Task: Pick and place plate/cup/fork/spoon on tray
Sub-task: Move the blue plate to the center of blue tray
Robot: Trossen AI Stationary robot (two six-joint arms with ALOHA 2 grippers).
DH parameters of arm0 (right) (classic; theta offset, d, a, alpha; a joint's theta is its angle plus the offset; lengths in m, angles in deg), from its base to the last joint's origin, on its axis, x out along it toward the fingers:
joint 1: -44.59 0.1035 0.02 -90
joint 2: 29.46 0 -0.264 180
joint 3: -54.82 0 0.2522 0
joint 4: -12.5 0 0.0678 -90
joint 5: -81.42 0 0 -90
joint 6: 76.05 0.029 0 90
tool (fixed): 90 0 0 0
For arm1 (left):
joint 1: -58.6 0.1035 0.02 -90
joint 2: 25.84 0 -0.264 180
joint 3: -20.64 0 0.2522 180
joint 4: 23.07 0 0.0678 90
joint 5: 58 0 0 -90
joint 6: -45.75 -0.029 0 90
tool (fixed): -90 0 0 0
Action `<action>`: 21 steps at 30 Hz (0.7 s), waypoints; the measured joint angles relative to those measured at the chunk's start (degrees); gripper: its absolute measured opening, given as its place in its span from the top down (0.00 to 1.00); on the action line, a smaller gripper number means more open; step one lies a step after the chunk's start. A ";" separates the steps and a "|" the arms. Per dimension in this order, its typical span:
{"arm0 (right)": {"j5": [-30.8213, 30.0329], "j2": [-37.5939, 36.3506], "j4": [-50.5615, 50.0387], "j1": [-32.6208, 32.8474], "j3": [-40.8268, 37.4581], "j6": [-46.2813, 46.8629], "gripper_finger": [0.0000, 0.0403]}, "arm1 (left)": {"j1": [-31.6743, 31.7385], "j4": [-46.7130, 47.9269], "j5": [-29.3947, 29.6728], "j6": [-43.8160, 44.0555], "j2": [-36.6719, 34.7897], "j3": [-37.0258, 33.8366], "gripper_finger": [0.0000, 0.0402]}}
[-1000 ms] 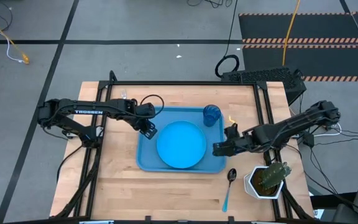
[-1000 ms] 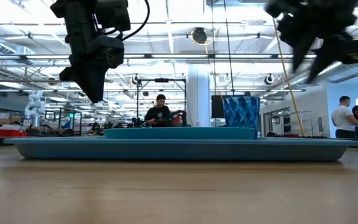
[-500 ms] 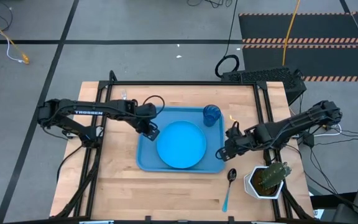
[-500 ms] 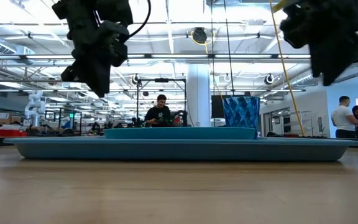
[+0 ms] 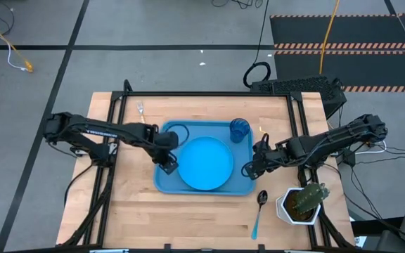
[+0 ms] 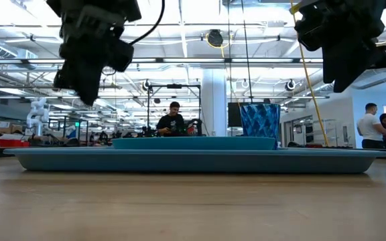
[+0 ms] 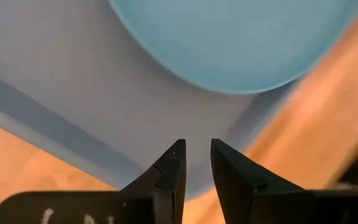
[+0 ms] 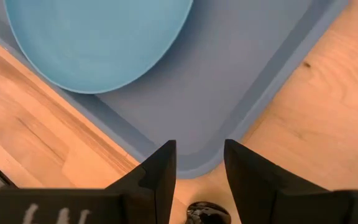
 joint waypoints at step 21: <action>-5.84 -11.18 -11.00 -0.02 -0.02 -2.81 0.68 | -11.58 -11.44 9.24 -19.49 12.91 0.25 0.81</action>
